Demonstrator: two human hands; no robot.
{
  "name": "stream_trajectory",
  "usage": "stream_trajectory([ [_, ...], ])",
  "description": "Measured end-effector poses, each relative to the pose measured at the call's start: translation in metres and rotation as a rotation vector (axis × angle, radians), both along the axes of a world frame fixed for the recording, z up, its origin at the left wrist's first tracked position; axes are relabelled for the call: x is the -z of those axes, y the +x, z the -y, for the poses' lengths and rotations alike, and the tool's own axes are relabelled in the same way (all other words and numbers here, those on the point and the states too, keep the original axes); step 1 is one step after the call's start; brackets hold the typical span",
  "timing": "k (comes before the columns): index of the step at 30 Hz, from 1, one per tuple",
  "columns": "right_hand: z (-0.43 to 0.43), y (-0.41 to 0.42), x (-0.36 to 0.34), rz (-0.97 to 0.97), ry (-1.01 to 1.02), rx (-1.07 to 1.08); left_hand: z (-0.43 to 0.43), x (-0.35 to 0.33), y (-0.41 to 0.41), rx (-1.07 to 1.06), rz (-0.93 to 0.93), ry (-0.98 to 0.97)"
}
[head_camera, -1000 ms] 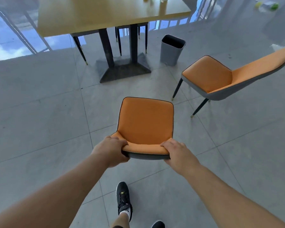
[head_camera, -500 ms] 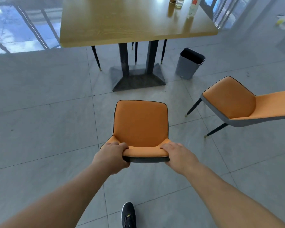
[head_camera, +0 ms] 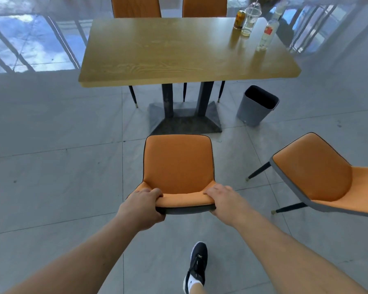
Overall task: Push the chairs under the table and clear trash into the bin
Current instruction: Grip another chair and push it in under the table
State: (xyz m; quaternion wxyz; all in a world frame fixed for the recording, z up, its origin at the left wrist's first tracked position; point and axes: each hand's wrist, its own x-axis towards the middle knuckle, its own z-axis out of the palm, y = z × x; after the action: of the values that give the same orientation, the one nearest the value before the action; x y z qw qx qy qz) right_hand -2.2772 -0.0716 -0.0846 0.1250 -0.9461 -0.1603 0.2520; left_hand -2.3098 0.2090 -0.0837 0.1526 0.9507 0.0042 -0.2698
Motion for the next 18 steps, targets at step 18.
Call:
stream_trajectory([
  [18,-0.055,0.260,-0.001,0.041,-0.018,-0.085,-0.052,0.009,0.235,-0.125,0.002,0.011],
])
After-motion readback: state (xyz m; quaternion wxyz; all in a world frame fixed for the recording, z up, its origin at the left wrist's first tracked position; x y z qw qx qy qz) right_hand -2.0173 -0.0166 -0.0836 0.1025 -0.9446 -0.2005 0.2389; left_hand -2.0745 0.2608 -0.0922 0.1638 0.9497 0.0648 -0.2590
